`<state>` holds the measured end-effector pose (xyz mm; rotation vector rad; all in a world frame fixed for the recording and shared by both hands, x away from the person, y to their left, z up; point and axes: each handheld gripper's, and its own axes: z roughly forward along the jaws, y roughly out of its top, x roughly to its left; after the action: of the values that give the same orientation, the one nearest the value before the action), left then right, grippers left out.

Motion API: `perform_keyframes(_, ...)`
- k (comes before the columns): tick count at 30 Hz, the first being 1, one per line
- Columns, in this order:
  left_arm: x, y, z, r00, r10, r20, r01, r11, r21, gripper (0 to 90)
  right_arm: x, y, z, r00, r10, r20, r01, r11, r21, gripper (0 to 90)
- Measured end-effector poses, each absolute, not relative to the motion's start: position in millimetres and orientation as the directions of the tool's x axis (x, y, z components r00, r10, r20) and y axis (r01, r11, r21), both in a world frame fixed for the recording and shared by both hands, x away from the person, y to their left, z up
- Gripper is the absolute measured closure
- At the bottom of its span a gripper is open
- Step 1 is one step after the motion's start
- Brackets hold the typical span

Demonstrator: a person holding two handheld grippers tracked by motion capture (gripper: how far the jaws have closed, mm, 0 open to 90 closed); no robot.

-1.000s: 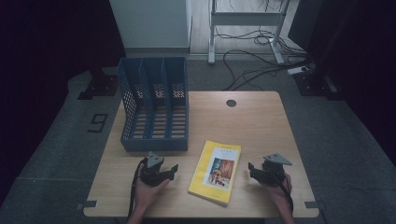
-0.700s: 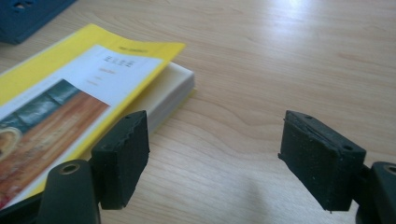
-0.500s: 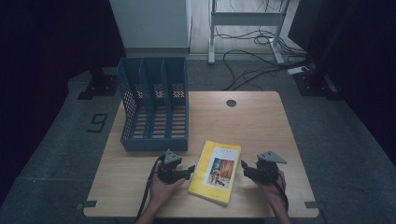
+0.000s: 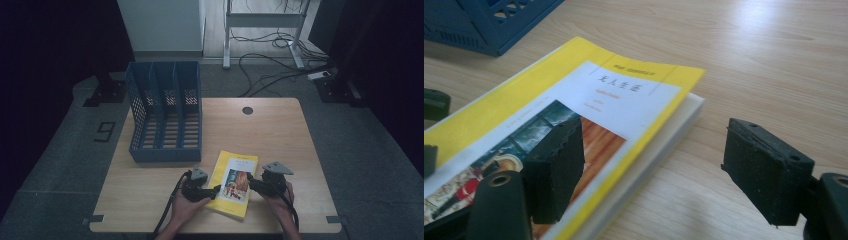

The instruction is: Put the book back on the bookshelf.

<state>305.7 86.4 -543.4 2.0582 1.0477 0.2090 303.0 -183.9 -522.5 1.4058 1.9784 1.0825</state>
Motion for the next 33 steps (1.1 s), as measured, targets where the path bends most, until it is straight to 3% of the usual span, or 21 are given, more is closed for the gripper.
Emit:
perform_keyframes(5, 303, 82, -546, 0.653, 0.719, -0.237, 0.621, -0.329, 0.712, 31.3, 304, -171, -529, -0.379, 0.924, 0.053, 0.557, 0.182, 0.811, 23.7)
perform_keyframes(22, 302, 80, -547, 0.648, 0.726, -0.229, 0.616, -0.323, 0.718, 28.6, 306, -166, -545, -0.392, 0.915, 0.098, 0.608, 0.177, 0.774, 21.0)
perform_keyframes(33, 301, 80, -548, 0.649, 0.726, -0.229, 0.614, -0.322, 0.72, 28.5, 310, -166, -550, -0.373, 0.905, 0.205, 0.666, 0.107, 0.738, 15.6)
